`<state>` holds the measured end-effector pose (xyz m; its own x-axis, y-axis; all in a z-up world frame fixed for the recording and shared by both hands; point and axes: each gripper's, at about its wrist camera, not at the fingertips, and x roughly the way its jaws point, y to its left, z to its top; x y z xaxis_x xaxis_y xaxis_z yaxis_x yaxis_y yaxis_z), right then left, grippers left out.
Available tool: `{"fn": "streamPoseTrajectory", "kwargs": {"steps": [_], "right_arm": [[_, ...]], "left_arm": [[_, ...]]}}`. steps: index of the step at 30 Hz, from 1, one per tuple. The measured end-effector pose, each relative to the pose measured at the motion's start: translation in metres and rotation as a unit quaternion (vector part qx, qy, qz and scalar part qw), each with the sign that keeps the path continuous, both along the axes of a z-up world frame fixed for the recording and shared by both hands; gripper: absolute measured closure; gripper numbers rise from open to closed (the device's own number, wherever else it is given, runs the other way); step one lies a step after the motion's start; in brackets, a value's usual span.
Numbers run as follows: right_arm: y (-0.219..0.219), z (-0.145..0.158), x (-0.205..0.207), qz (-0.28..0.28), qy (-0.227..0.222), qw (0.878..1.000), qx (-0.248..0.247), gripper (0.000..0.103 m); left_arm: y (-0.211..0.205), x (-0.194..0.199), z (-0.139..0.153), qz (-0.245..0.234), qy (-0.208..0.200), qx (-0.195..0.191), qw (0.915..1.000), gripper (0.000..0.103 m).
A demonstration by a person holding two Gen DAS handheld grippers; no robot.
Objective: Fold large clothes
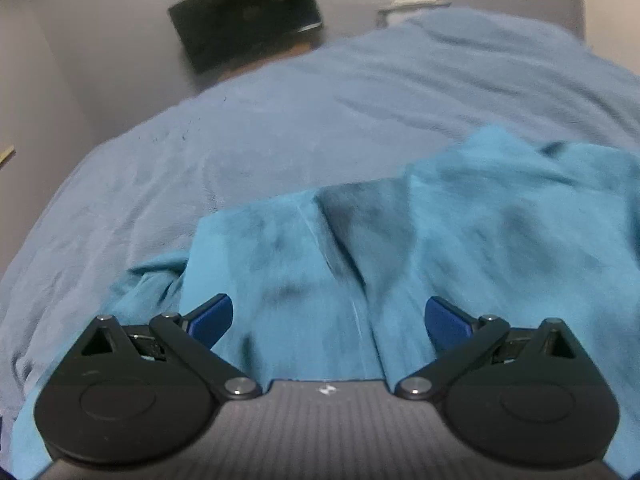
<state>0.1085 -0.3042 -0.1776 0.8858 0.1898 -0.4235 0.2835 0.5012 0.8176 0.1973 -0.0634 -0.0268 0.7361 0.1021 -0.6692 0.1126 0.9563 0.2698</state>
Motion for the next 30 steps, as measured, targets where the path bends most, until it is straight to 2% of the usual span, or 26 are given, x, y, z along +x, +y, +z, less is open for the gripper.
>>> {"fn": "streamPoseTrajectory", "kwargs": {"steps": [2, 5, 6, 8, 9, 10, 14, 17, 19, 21, 23, 24, 25, 26, 27, 30], "right_arm": [[0.001, 0.000, -0.001, -0.001, -0.001, 1.000, 0.000, 0.061], [0.002, 0.002, -0.004, -0.001, -0.005, 1.000, -0.002, 0.061], [0.003, 0.003, -0.005, -0.002, -0.007, 1.000, -0.005, 0.061], [0.005, 0.006, -0.011, -0.002, -0.013, 1.000, -0.010, 0.066], [0.008, 0.010, -0.014, 0.000, -0.017, 1.000, -0.022, 0.073], [0.011, 0.015, -0.017, 0.004, -0.022, 0.999, -0.038, 0.081], [0.034, 0.045, -0.029, 0.042, -0.064, 0.989, -0.129, 0.089], [0.067, 0.075, -0.042, 0.086, -0.113, 0.967, -0.211, 0.092], [0.098, 0.094, -0.051, 0.127, -0.147, 0.944, -0.266, 0.093], [0.133, 0.111, -0.060, 0.170, -0.178, 0.916, -0.315, 0.093], [0.167, 0.123, -0.068, 0.209, -0.200, 0.885, -0.364, 0.093], [0.185, 0.129, -0.071, 0.229, -0.209, 0.870, -0.384, 0.093], [0.195, 0.132, -0.073, 0.242, -0.214, 0.861, -0.393, 0.093], [0.208, 0.134, -0.074, 0.256, -0.216, 0.852, -0.403, 0.093], [0.222, 0.135, -0.074, 0.270, -0.215, 0.841, -0.417, 0.093], [0.258, 0.130, -0.070, 0.299, -0.206, 0.816, -0.450, 0.093]], "left_arm": [[-0.001, -0.031, -0.001, -0.026, 0.006, 0.002, 0.9996, 0.000], [-0.006, -0.052, -0.031, -0.044, 0.051, 0.057, 0.9961, 0.000], [-0.005, -0.053, -0.039, -0.044, 0.058, 0.058, 0.9957, 0.000], [0.004, -0.054, -0.044, -0.023, 0.061, 0.023, 0.9976, 0.000], [0.008, -0.053, -0.044, -0.014, 0.063, 0.006, 0.9979, 0.000], [0.012, -0.054, -0.045, -0.010, 0.062, -0.004, 0.9980, 0.000], [0.024, -0.064, -0.049, -0.008, 0.051, -0.019, 0.9985, 0.000], [0.030, -0.063, -0.053, -0.007, 0.053, -0.030, 0.9981, 0.000], [0.031, -0.065, -0.052, -0.007, 0.056, -0.040, 0.9976, 0.000], [0.038, -0.061, -0.047, -0.006, 0.058, -0.060, 0.9965, 0.000], [0.056, -0.064, -0.031, 0.004, 0.057, -0.101, 0.9932, 0.001], [0.074, -0.068, -0.017, 0.016, 0.046, -0.140, 0.9889, 0.001], [0.089, -0.073, -0.003, 0.028, 0.035, -0.177, 0.9832, 0.001], [0.113, -0.079, 0.012, 0.047, 0.024, -0.229, 0.9721, 0.001], [0.139, -0.084, 0.026, 0.068, 0.014, -0.278, 0.9581, 0.001], [0.214, -0.105, 0.054, 0.107, -0.009, -0.418, 0.9023, 0.001]]}}
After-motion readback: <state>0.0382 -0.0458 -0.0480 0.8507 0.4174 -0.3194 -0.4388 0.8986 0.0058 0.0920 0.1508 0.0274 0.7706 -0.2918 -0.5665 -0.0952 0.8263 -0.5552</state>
